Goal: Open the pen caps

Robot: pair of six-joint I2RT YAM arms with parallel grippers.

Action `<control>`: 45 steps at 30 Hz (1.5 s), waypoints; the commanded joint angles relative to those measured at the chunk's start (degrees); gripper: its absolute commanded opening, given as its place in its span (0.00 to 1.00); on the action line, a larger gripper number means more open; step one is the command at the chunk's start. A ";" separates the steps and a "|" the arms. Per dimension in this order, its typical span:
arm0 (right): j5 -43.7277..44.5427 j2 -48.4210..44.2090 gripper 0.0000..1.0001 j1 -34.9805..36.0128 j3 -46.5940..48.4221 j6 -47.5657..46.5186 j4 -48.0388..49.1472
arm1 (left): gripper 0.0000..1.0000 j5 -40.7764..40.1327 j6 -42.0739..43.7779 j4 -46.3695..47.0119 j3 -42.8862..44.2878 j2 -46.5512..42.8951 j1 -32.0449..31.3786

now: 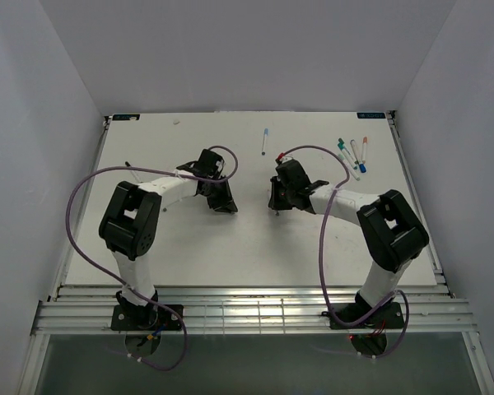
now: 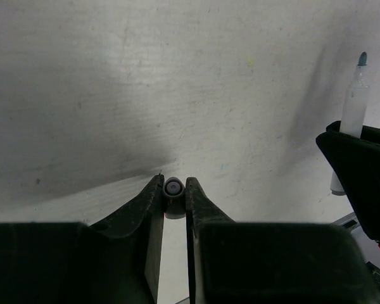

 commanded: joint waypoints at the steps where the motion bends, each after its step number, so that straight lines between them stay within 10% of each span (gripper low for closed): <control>1: -1.11 3.71 0.08 0.37 4.98 2.47 2.68 | 0.00 -1.39 2.35 -2.62 5.89 2.90 -0.12; 10: 1.79 10.39 0.10 1.52 9.99 5.99 5.31 | 0.02 -3.23 5.34 -9.74 18.11 11.45 -0.12; 45: 11.81 16.02 0.44 3.98 14.74 2.48 -3.66 | 0.51 -21.17 4.47 -18.73 18.30 15.33 -1.62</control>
